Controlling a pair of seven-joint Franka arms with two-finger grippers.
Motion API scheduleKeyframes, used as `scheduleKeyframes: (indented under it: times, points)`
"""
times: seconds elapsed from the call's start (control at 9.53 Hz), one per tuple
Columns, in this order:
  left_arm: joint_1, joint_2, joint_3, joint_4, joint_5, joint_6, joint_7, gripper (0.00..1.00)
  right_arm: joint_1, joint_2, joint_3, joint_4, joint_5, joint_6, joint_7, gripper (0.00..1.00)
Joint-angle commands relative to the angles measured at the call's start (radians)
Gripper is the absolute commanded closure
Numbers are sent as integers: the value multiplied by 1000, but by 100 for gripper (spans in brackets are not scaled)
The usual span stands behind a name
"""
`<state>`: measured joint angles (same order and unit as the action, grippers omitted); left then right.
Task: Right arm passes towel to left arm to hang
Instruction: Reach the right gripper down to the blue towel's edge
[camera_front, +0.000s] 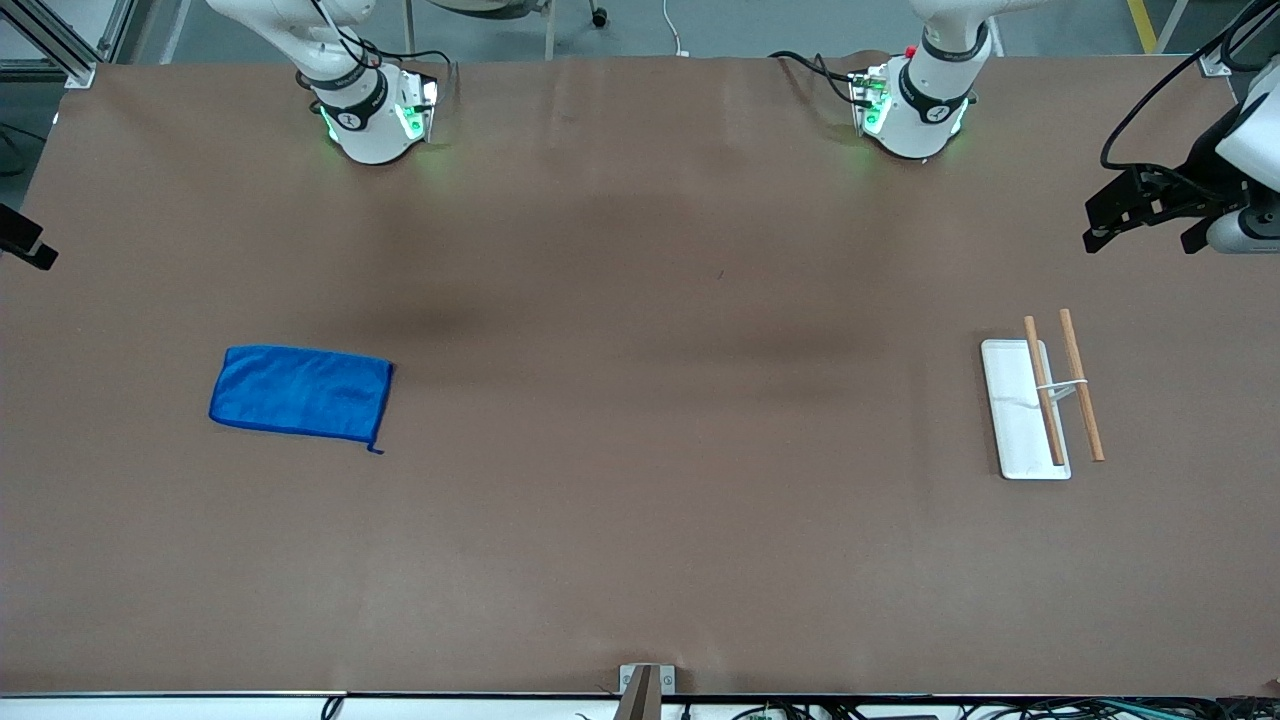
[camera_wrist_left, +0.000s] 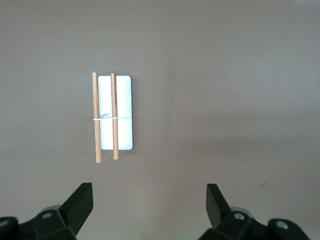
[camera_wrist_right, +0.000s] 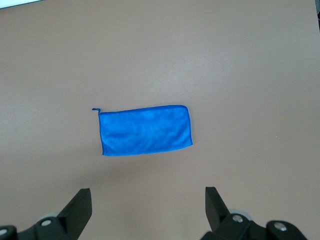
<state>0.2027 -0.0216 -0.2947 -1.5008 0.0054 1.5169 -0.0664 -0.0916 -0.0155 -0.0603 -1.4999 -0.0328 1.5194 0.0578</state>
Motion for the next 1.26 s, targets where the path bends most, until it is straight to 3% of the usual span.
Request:
scheduleKeyframes:
  times: [0.0,0.52,0.73,0.94,1.15]
  points:
    - [7,-4,-1,-32,-12,9,8,0,-20,3,13,7,10,-8,4,0]
    - [29,5,-1,-9,-15,5,14,0,-16,6,13,12,8,-7,2,0]
    - [29,6,-1,-9,-15,8,13,0,-2,69,17,7,2,-11,-21,0]
    - [27,8,-1,-9,-13,8,13,0,27,77,20,-121,1,63,-21,0]
    - [27,8,-1,-10,-13,6,13,0,26,81,20,-344,1,291,-39,0]
